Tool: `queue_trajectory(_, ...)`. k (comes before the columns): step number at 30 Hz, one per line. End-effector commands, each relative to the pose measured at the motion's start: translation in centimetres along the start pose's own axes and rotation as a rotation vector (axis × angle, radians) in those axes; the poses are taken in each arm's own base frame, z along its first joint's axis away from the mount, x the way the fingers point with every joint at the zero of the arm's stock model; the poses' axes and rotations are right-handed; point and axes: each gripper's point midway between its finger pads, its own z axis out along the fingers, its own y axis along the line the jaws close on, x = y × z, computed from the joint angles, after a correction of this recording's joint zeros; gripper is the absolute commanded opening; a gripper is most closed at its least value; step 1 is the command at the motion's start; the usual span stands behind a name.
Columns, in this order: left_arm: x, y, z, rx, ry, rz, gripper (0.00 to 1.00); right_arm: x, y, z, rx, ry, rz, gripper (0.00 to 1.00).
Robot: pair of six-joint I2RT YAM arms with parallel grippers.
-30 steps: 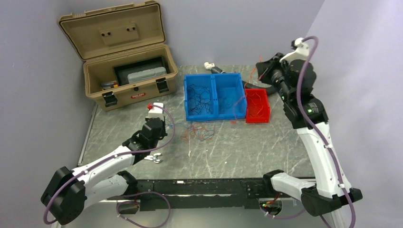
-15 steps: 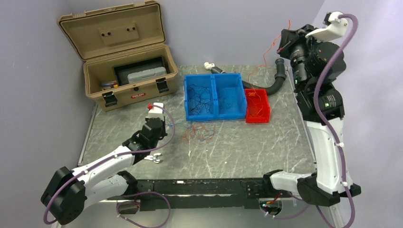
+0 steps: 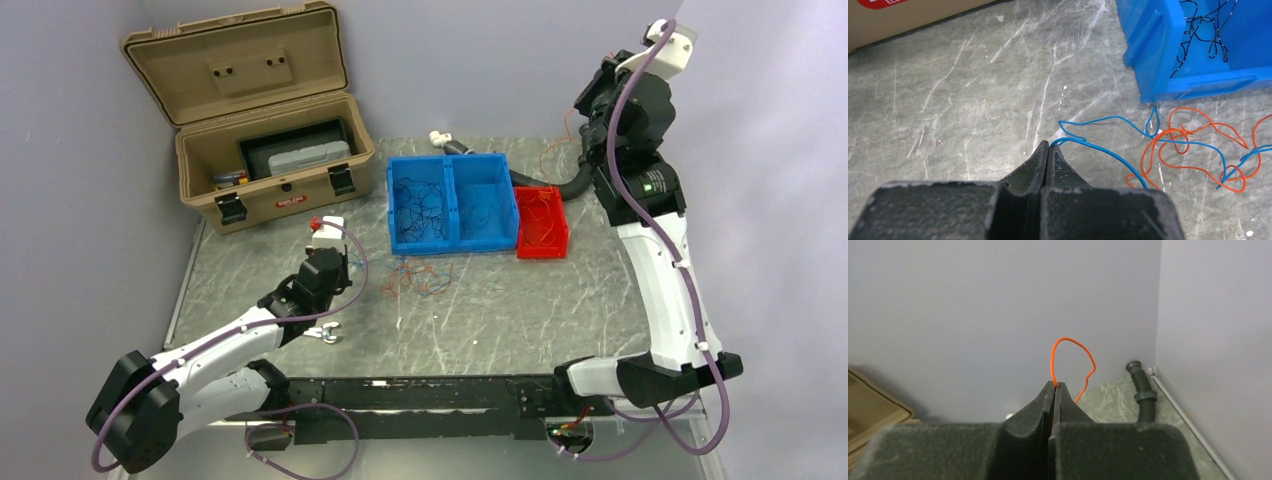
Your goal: Untangle the cables
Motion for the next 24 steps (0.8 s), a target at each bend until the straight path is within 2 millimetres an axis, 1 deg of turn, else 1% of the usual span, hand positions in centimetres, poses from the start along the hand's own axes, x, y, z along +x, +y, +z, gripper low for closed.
queue_trajectory(1,-1.5,-0.5,0.2,0.009,-0.040,-0.008,0.00,1.4,-2.1,0.9,0.084,-0.008,-0.024,0.00)
queue_trajectory(4,-1.5,-0.6,0.2,0.010,-0.037,-0.005,0.00,4.5,-3.2,1.5,0.109,0.045,-0.034,0.00)
queue_trajectory(8,-1.5,-0.6,0.3,0.011,-0.035,-0.005,0.00,9.5,-5.2,2.3,0.140,0.140,-0.029,0.00)
queue_trajectory(10,-1.4,-0.6,0.3,0.011,-0.036,-0.004,0.00,12.2,-5.8,2.4,0.140,0.192,-0.016,0.00)
queue_trajectory(11,-1.4,-0.6,0.3,0.012,-0.036,-0.005,0.00,14.2,-6.1,2.2,0.139,0.231,-0.014,0.00)
queue_trajectory(13,-1.5,-0.6,0.3,0.014,-0.037,-0.006,0.00,17.2,-6.1,2.1,0.124,0.283,0.008,0.00)
queue_trajectory(15,-1.5,-0.7,0.3,0.015,-0.036,-0.005,0.00,20.6,-6.5,2.0,0.130,0.343,0.020,0.00)
queue_trajectory(17,-1.5,-0.7,0.2,0.015,-0.035,-0.004,0.00,24.2,-7.6,1.9,0.179,0.411,0.012,0.00)
queue_trajectory(20,-1.5,-0.6,0.2,0.015,-0.037,-0.007,0.00,28.8,-9.2,2.2,0.242,0.501,0.000,0.00)
queue_trajectory(24,-1.5,-0.7,0.2,0.018,-0.037,-0.005,0.00,34.1,-11.1,2.4,0.315,0.617,-0.020,0.00)
